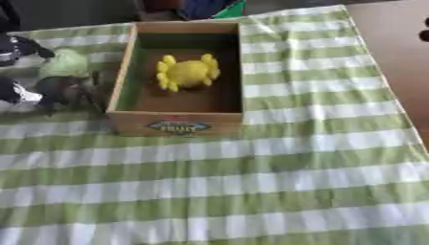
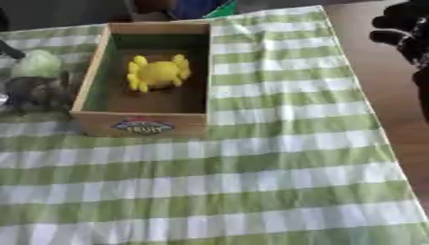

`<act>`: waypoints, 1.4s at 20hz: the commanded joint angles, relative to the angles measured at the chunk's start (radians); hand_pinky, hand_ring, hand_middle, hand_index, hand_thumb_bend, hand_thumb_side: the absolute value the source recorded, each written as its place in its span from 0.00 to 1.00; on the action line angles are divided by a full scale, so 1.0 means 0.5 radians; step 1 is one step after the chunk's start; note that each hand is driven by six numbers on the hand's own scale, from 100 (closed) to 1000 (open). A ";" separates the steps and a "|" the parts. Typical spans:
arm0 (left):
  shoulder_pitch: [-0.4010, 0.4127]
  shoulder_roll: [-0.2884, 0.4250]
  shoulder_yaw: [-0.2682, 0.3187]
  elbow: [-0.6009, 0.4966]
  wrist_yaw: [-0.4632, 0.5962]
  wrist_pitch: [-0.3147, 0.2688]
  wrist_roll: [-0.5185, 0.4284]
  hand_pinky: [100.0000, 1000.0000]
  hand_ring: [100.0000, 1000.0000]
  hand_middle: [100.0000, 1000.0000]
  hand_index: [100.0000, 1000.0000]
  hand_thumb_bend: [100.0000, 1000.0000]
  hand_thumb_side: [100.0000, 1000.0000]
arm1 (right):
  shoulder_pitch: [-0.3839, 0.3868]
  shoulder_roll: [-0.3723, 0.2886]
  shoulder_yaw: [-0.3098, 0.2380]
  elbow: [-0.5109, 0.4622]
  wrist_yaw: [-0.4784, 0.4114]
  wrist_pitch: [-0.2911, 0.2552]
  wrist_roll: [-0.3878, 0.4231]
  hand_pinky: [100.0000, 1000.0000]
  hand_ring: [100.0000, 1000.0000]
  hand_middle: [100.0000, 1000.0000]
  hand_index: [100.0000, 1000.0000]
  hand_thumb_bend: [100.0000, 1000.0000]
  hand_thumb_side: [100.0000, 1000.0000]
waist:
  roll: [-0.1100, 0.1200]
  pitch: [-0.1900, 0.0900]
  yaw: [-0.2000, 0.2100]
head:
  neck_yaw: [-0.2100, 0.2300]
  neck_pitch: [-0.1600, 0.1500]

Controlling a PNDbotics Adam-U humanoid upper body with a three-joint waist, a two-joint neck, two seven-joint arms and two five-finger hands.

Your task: Pick up objects on the table and place them in the box.

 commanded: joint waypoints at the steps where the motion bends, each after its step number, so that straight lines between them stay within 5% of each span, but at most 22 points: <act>1: -0.046 0.035 0.004 0.006 -0.008 -0.028 -0.035 0.67 0.87 0.77 0.94 0.48 0.65 | -0.016 -0.044 -0.022 -0.040 0.012 0.006 -0.003 0.75 0.74 0.66 0.81 0.00 1.00 | 0.001 -0.031 -0.006 | 0.011 -0.024; 14: -0.045 0.051 -0.016 -0.012 0.008 -0.161 -0.128 0.68 0.86 0.78 0.90 0.46 0.61 | -0.005 -0.041 -0.027 -0.040 0.039 0.053 -0.029 0.75 0.74 0.65 0.81 0.00 1.00 | 0.013 -0.029 0.004 | -0.002 -0.003; 28: -0.036 0.051 -0.021 -0.147 0.106 -0.128 -0.136 0.66 0.81 0.68 0.83 0.38 0.58 | 0.002 -0.032 -0.027 -0.040 0.048 0.065 -0.025 0.75 0.74 0.65 0.81 0.00 1.00 | 0.003 -0.030 0.008 | -0.004 -0.002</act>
